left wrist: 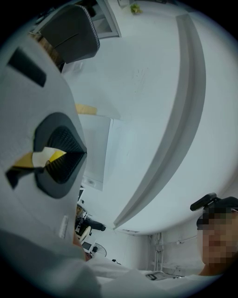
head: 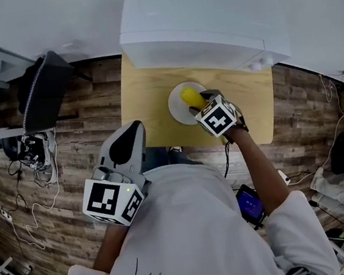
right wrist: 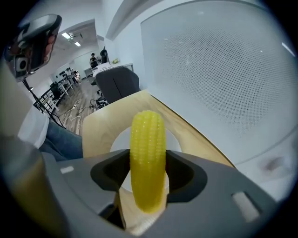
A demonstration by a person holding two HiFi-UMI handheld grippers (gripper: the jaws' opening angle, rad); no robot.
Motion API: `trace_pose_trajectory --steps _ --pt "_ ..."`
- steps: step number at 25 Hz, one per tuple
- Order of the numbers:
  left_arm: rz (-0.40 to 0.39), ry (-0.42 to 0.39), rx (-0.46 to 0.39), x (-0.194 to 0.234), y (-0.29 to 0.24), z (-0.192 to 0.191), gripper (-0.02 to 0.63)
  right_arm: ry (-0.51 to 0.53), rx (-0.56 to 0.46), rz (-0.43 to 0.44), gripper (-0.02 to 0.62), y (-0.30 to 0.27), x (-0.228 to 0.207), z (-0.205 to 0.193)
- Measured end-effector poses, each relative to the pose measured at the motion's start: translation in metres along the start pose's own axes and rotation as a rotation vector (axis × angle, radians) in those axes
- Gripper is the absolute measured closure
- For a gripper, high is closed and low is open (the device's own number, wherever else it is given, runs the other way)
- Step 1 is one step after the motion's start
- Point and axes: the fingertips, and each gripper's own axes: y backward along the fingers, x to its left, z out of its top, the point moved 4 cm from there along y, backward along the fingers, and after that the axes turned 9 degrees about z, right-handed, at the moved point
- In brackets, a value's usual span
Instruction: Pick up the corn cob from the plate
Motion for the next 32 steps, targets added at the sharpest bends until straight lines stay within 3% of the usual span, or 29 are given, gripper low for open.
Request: trace_pose_trajectory --steps 32 --pt "-0.037 0.011 -0.003 -0.022 0.005 -0.008 0.612 -0.199 -0.248 -0.044 0.349 0.061 0.009 -0.011"
